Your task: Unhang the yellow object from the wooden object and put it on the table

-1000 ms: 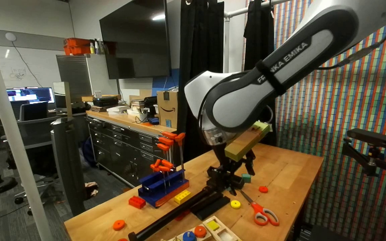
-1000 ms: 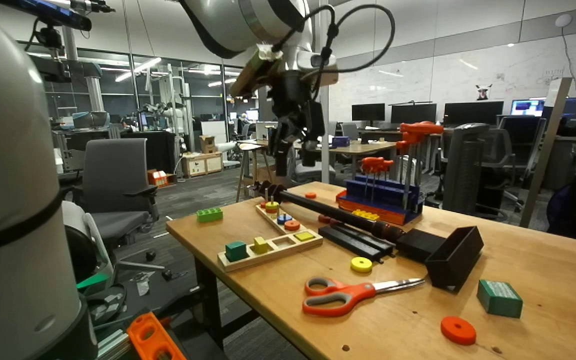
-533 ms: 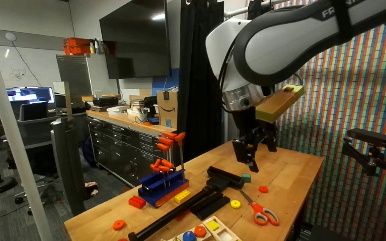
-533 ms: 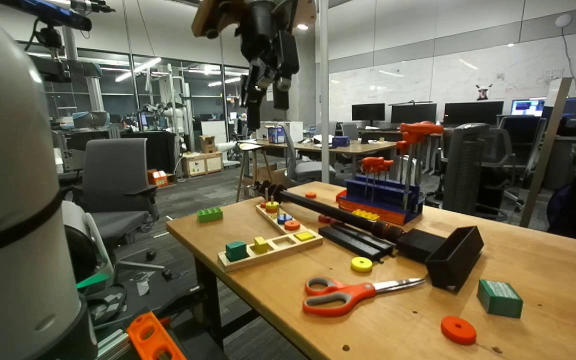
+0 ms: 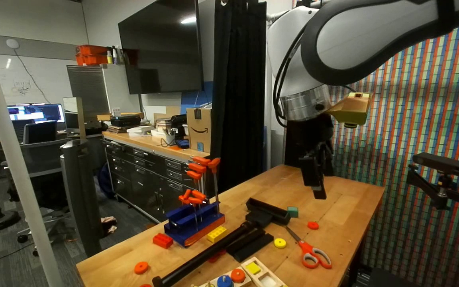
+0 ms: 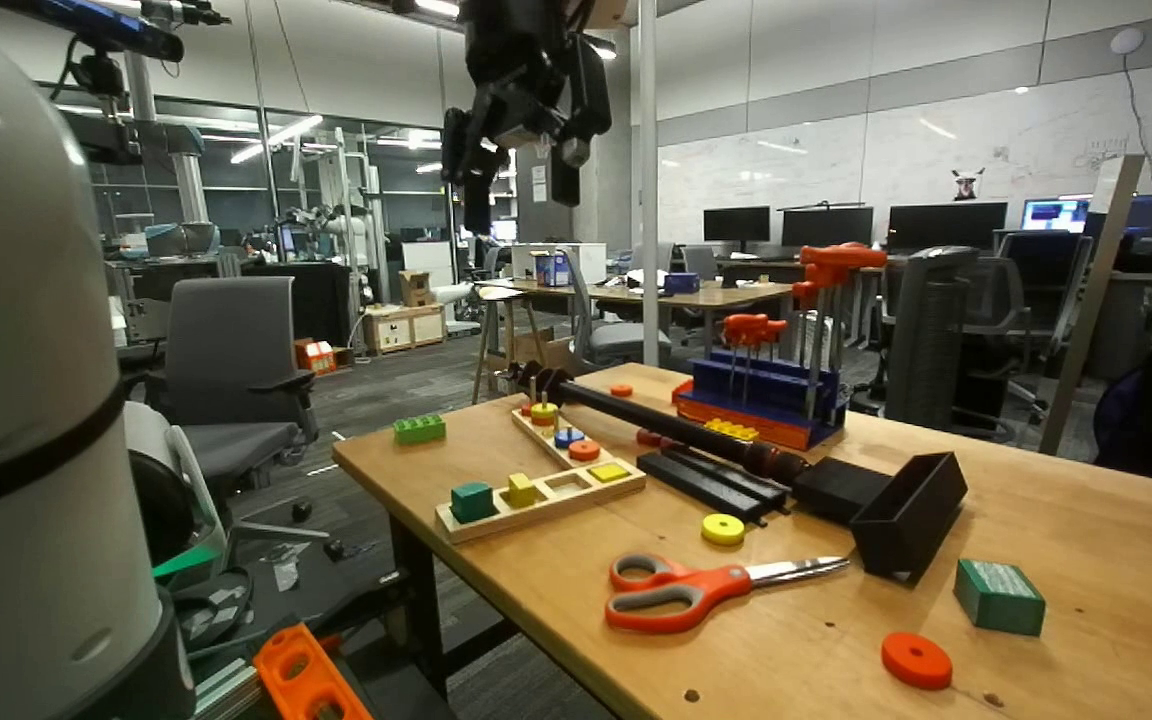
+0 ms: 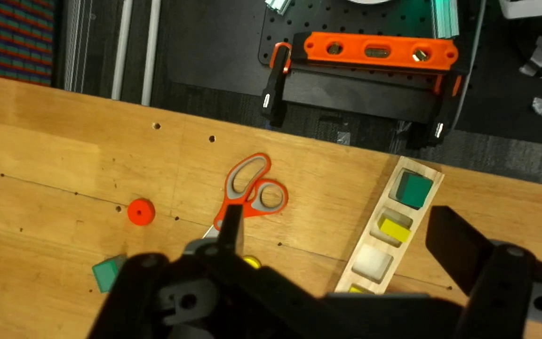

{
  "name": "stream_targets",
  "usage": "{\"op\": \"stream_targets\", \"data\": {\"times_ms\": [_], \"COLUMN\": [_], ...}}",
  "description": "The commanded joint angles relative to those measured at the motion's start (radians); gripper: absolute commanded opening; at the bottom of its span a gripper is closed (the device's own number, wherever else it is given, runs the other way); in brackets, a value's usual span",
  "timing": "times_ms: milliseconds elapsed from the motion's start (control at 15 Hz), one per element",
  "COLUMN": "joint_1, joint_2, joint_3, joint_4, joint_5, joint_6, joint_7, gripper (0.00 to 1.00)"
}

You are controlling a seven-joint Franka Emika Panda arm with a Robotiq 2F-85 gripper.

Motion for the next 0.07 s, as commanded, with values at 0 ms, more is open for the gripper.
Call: {"op": "stream_targets", "data": {"times_ms": [0], "joint_1": [-0.002], "joint_2": [0.0], "joint_3": [0.004], "joint_4": [-0.001], "joint_5": [0.002], "joint_6": [0.0], "joint_7": [-0.013], "gripper": [1.0]}}
